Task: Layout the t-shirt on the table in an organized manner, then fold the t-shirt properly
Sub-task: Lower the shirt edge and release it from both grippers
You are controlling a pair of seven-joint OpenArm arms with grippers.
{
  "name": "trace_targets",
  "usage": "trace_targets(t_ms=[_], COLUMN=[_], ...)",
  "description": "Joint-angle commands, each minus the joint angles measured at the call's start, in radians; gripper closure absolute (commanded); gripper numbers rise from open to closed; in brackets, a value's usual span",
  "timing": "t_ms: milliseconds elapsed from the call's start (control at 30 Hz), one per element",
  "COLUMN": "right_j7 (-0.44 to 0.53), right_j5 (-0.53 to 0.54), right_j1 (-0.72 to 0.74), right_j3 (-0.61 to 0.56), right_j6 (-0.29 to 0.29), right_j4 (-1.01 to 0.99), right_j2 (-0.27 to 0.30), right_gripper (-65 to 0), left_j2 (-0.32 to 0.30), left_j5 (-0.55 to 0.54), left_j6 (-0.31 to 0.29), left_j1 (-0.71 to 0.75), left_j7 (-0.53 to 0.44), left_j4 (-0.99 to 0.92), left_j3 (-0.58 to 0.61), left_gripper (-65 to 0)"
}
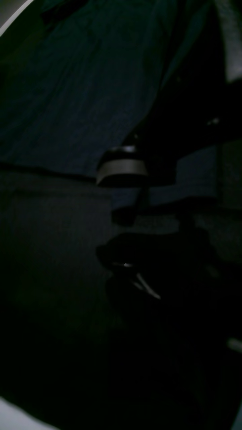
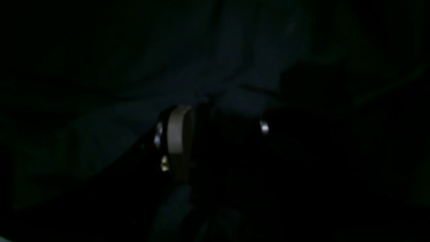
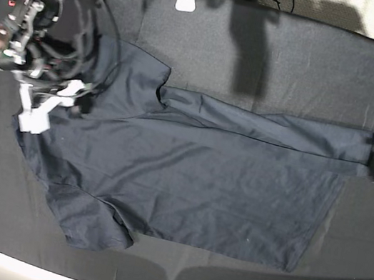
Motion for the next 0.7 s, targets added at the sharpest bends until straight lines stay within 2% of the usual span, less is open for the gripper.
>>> trace_targets(t_ms=[0, 133, 200, 367, 467, 567, 667], right_j7=[0.015, 0.021, 0.034, 0.063, 0.064, 0.071, 0.073], right_j5=[0.041, 0.053, 0.052, 0.044, 0.036, 0.011, 0.011], right_j1=[0.003, -0.055, -0.094, -0.194, -0.246, -0.293, -0.331], right_j3=[0.011, 0.017, 0.017, 0.017, 0.017, 0.017, 0.016], right_j6=[0.017, 0.017, 0.017, 0.017, 0.017, 0.017, 0.017], right_j4=[0.043, 0.152, 0.210, 0.347, 0.413, 0.462, 0.489], right_j2=[0.019, 0.024, 0.024, 0.024, 0.025, 0.028, 0.047], right_gripper=[-24.1, -24.1, -24.1, -24.1, -24.1, -24.1, -24.1], left_j2=[-0.025, -0.026, -0.026, -0.026, -0.031, -0.092, -0.181], left_j5=[-0.021, -0.021, 0.010, 0.270, 0.421, 0.530, 0.669], left_j6=[-0.009, -0.009, -0.009, -0.009, -0.009, -0.009, -0.009], left_j1=[-0.009, 0.051, 0.114, 0.281, 0.350, 0.404, 0.427], left_j7=[-0.003, 0.023, -0.010, -0.177, -0.285, -0.315, -0.323], left_j4=[0.019, 0.091, 0.180, 0.470, 0.575, 0.589, 0.576], left_j3=[-0.005, -0.005, -0.004, -0.003, 0.006, 0.103, 0.288], left_gripper=[-25.5, -23.0, -20.7, -20.2, -20.2, -20.2, -20.2])
